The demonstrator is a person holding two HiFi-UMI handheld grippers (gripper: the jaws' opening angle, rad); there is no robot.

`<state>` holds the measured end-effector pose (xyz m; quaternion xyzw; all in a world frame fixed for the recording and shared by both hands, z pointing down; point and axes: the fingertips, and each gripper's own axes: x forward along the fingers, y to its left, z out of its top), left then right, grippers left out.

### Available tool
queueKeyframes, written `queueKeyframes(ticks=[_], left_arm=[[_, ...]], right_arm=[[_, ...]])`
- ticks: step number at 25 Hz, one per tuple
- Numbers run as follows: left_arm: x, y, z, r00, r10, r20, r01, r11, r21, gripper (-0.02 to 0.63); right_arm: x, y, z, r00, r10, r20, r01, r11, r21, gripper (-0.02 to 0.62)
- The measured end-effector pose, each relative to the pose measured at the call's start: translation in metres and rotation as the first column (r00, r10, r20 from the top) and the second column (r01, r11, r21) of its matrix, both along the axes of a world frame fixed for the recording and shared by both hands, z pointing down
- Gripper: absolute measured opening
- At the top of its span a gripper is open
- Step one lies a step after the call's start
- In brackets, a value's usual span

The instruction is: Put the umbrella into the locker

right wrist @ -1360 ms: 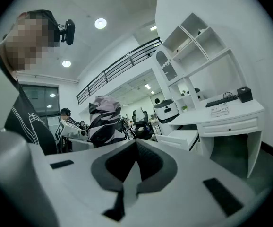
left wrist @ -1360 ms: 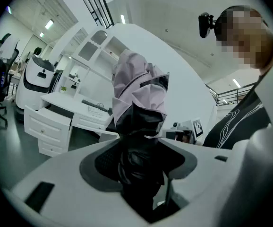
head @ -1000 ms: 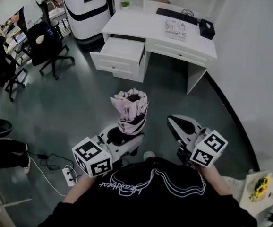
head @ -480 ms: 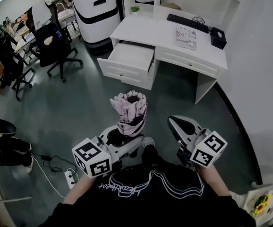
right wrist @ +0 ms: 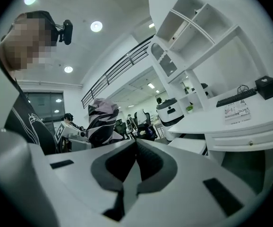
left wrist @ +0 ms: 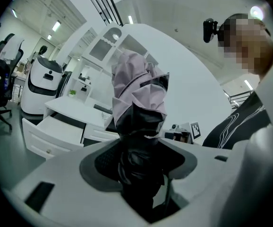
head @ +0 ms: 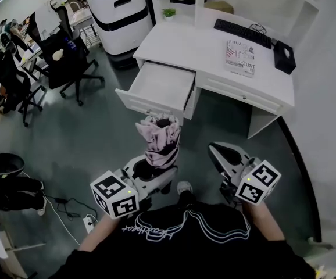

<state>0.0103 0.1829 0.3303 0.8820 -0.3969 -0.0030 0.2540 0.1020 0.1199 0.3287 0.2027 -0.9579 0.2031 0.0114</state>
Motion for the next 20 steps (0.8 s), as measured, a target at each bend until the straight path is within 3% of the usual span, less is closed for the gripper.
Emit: queueKeyframes(ticks=[10,20], left_arm=[[-0.007,-0.134,0.008,1.0,-0.02,0.014,0.02,1.0,-0.017,0.229],[-0.037,-0.186,0.013,0.994,-0.062,0.089,0.062,0.998,0.006,0.229]], right_arm=[[-0.019,-0.131,0.009,0.999,-0.052,0.004,0.052,0.998,-0.024,0.003],[-0.053,-0.184,0.019,0.994,-0.104,0.016,0.105,0.994,-0.032,0.003]])
